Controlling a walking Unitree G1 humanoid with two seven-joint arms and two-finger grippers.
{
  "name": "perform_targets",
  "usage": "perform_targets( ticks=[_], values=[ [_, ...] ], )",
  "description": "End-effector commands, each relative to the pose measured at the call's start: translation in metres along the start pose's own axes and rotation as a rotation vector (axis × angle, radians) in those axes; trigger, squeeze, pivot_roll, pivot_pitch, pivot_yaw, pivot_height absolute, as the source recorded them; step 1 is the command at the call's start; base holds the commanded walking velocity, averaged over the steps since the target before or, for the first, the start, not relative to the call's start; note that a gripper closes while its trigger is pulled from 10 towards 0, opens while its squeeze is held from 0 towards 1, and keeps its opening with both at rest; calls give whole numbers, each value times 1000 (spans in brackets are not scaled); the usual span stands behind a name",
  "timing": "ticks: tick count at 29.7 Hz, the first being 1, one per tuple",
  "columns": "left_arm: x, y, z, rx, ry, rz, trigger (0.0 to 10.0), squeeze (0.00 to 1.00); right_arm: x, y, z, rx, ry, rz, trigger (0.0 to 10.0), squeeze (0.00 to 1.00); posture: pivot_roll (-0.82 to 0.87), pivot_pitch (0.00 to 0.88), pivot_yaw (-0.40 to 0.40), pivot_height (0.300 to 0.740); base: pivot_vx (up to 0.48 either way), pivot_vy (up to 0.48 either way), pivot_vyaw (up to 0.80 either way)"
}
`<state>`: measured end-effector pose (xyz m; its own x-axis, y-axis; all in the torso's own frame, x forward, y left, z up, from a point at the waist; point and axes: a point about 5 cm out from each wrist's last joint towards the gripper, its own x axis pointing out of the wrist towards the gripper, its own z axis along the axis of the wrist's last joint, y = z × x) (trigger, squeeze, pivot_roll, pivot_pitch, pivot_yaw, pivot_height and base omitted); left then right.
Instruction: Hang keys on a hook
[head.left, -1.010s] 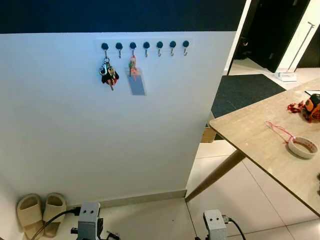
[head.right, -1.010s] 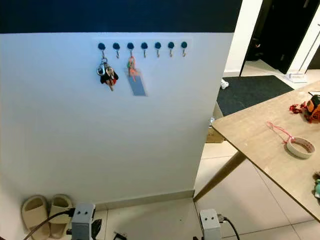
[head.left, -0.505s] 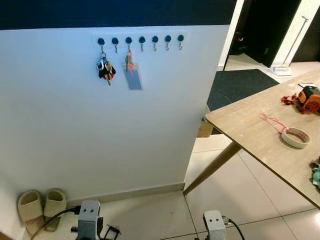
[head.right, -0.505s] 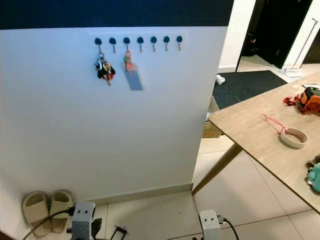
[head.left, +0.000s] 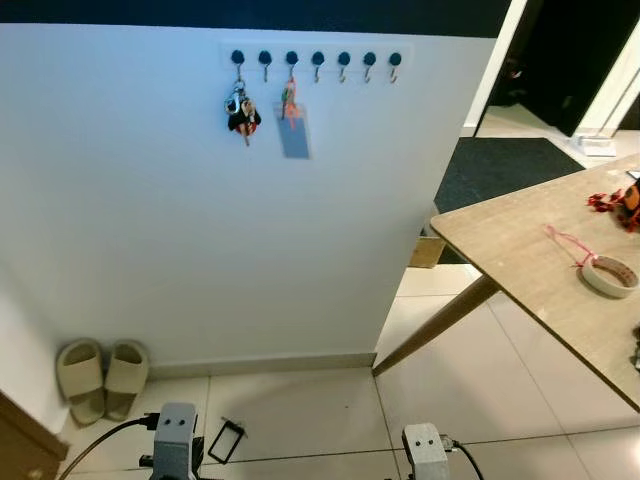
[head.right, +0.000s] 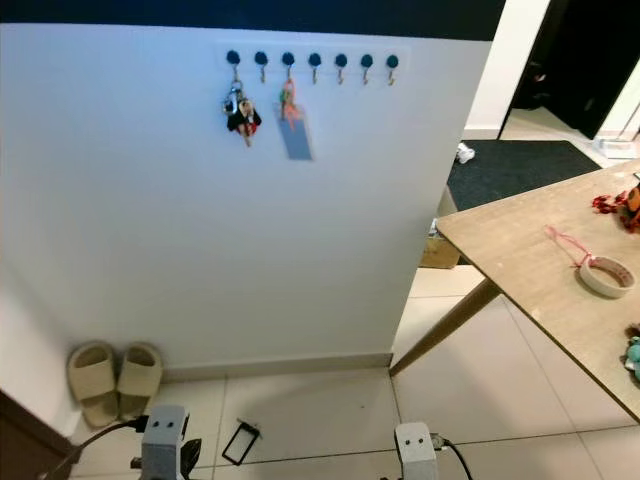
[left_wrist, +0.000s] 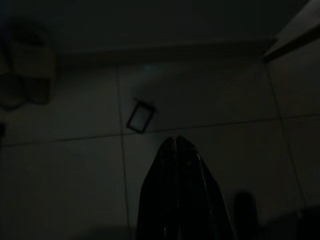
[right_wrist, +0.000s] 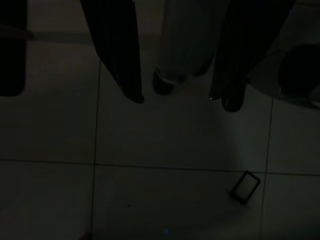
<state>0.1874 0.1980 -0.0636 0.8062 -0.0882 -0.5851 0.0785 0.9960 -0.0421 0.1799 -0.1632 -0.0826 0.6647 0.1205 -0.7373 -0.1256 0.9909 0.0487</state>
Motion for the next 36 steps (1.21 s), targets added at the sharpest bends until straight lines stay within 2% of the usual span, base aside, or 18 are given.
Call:
perform_targets(
  ticks=[1, 6, 21, 23, 28, 36],
  values=[
    [-2, 2, -3, 2, 18, 1, 10000, 0, -2, -1, -5, 6, 15, -10, 10000, 0, 81, 28, -15, 740, -259, 0, 0],
    [-1, 2, -3, 2, 18, 0, 10000, 0, -2, -3, -4, 7, 14, -13, 10000, 0, 80, 30, -16, 740, -253, 0, 0],
    [1, -4, -2, 13, 13, -8, 10000, 0, -1, -5, -2, 7, 11, -18, 10000, 0, 80, 34, -18, 740, 0, 0, 0],
    [1, -5, 0, 48, 3, -18, 10000, 0, -1, -4, -2, 9, 9, -18, 10000, 0, 82, 34, -17, 740, 0, -480, 0],
    [1, -6, -1, 33, 6, -19, 10000, 0, -1, -4, -2, 9, 10, -18, 10000, 0, 85, 34, -14, 740, 0, -480, 0],
    [0, -2, -2, 11, 1, 24, 10000, 0, -1, -6, -1, 6, 8, -20, 10000, 0, 78, 33, -21, 740, 0, 0, 0]
  ],
)
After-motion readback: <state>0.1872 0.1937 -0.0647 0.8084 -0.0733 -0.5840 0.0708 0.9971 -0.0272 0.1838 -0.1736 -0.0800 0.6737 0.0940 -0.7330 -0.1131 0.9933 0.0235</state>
